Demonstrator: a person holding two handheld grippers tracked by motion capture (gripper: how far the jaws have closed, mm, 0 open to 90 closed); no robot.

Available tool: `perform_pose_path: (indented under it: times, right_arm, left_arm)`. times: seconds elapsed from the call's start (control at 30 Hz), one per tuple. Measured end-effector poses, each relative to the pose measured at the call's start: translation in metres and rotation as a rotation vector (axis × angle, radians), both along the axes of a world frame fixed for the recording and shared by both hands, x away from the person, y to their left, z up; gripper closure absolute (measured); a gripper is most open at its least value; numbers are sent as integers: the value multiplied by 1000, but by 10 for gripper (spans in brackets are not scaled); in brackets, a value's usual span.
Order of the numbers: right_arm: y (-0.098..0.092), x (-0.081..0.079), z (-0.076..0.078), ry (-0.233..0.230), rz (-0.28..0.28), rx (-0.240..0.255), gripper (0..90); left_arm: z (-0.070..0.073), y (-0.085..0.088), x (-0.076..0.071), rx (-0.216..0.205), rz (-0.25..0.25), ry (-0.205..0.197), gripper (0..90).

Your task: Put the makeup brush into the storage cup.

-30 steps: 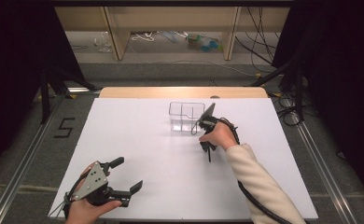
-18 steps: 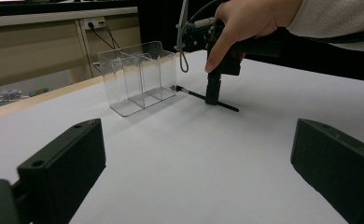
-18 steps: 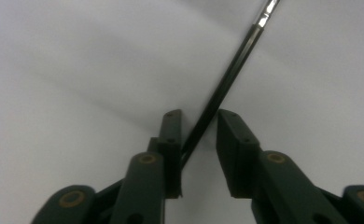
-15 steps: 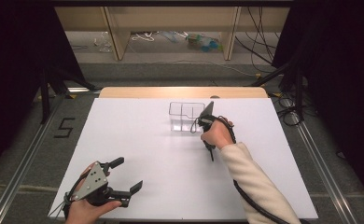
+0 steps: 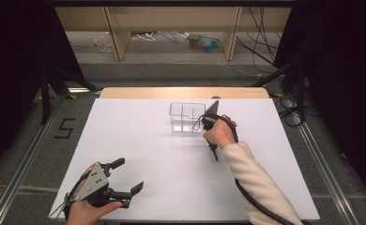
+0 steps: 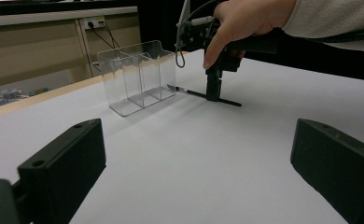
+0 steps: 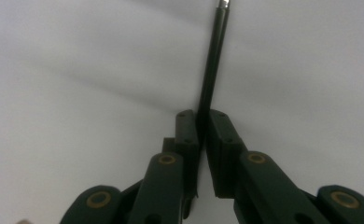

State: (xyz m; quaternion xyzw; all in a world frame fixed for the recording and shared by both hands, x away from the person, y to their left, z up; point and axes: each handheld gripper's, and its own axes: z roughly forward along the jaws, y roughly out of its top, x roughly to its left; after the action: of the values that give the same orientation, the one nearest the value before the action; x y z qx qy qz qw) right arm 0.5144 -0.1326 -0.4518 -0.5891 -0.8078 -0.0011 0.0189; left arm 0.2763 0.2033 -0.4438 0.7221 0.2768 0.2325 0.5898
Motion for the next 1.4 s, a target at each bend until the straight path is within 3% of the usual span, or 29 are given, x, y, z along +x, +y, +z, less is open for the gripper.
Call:
perform_pose_path:
  times: [0.03,0.07,0.13,0.23,0.4,0.43,0.53,0.77,0.87,1.0,1.4]
  right_arm:
    - [0,-1,-1,-18,-13,4,849]
    - [-1,0,-1,-8,-1,-4,853]
    - [-4,1,-1,-32,31,-13,861]
    - [-4,0,-1,-31,-8,-11,863]
    - [-4,0,0,-26,-17,-15,865]
    - [-4,-1,0,-25,-43,-3,865]
    - [-6,-1,1,-7,-32,0,865]
    - [-8,-1,6,-35,-47,10,866]
    - [-9,-1,8,-45,-82,12,866]
    - [-11,-1,10,-32,-98,12,867]
    - [-18,-2,23,-102,-101,58,866]
  left_arm:
    - [0,0,0,2,0,0,30]
    - [0,0,0,2,0,1,30]
    - [0,0,0,2,0,2,30]
    - [0,0,0,-1,1,3,31]
    - [0,0,0,2,1,1,31]
    - [0,0,1,5,-2,-3,31]
    - [0,0,0,2,1,1,32]
    - [0,0,0,2,2,1,32]
    - [0,0,0,2,2,0,32]
    - [0,0,0,1,3,1,32]
    - [0,0,0,2,4,0,33]
